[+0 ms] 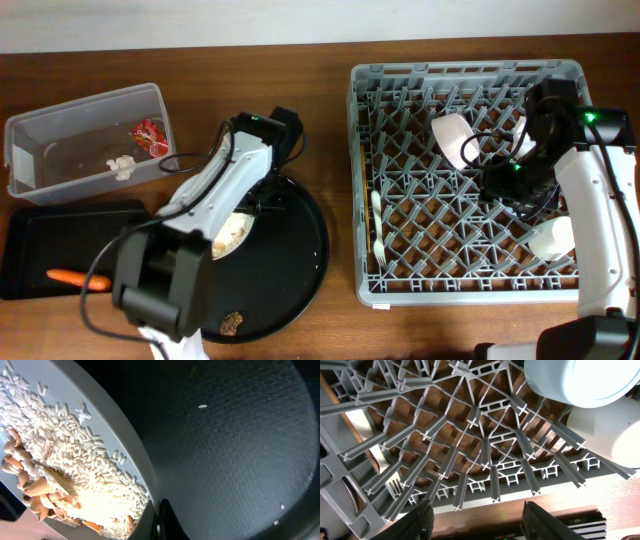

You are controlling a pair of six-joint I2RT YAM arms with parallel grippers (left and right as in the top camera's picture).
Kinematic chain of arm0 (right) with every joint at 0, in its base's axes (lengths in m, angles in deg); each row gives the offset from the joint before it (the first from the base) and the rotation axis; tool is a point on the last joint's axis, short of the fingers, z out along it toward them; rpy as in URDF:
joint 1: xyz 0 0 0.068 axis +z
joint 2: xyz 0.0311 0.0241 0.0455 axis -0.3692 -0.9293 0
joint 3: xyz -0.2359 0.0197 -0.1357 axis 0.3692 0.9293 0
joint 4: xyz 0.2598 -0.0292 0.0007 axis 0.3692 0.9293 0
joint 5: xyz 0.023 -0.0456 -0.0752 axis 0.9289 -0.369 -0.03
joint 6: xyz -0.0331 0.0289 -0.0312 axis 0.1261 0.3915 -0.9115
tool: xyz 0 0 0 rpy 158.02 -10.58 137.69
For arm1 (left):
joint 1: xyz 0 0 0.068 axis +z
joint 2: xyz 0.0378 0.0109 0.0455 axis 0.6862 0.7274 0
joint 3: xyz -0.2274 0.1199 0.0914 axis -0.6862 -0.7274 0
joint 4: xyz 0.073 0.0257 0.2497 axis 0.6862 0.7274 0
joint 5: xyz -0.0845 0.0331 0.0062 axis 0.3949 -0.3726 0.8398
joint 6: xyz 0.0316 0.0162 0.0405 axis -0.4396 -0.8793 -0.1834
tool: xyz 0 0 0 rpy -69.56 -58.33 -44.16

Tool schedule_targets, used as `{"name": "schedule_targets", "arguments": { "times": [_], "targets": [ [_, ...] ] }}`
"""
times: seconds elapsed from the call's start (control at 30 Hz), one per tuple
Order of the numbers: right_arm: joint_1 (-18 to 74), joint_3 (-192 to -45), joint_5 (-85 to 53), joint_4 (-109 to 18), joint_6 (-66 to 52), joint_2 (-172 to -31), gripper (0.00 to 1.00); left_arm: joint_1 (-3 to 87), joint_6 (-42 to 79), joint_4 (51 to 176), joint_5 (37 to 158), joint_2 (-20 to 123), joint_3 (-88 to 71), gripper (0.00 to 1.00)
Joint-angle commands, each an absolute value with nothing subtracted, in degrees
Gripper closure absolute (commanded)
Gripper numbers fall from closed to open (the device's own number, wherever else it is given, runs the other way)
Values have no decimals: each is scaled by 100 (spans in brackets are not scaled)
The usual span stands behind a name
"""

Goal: Sort waste into correct bins and load items into the dishwasher rack
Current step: 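Carry the bowl left and tip its contents onto the black tray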

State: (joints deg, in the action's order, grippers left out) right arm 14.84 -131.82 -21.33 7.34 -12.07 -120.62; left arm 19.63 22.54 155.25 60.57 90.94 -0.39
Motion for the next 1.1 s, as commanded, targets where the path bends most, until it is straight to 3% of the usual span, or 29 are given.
{"name": "schedule_targets", "arguments": {
  "times": [0.0,0.67,1.07],
  "targets": [
    [1462,-13158,-2105,732,-1271,-12075,40,2330,2374,15667,5777,8447,79,100],
    [1462,-13154,-2107,736,-1271,-12075,40,5565,1336,15002,6564,8010,79,100],
    [1462,-13093,-2148,736,-1271,-12075,40,6424,1030,14440,7357,8010,79,100]
  ]
}}
